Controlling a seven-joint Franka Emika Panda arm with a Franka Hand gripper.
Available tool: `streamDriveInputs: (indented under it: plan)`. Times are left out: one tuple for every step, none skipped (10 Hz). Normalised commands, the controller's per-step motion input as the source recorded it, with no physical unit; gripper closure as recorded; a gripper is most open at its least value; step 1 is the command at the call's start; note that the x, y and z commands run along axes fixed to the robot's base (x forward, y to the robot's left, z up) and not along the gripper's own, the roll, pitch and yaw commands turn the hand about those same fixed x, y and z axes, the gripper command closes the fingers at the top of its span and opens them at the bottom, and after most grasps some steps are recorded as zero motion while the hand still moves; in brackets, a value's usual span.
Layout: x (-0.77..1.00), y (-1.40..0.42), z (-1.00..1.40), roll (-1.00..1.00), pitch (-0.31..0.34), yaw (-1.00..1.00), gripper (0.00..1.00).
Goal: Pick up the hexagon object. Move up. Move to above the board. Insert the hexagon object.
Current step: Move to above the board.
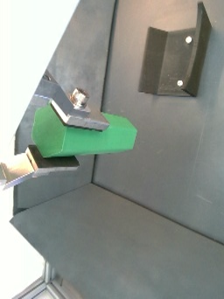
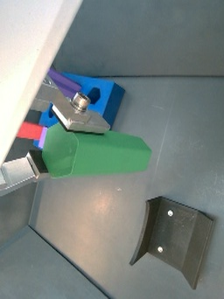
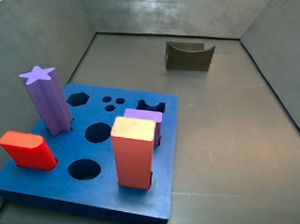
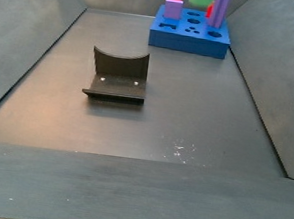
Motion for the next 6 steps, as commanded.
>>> streamDriveInputs:
  plan:
    - [0.16, -1.00, 0.22, 0.03, -0.033, 1.00, 1.00]
    - [0.16, -1.00, 0.21, 0.04, -0.036, 1.00, 1.00]
    - [0.16, -1.00, 0.22, 0.05, -0.022, 1.00, 1.00]
    - [0.17, -1.00, 0.22, 0.03, -0.011, 1.00, 1.00]
    - [0.17, -1.00, 0.22, 0.06, 0.024, 1.00, 1.00]
    - [0.19, -1.00, 0.22, 0.06, 0.053, 0.77, 1.00]
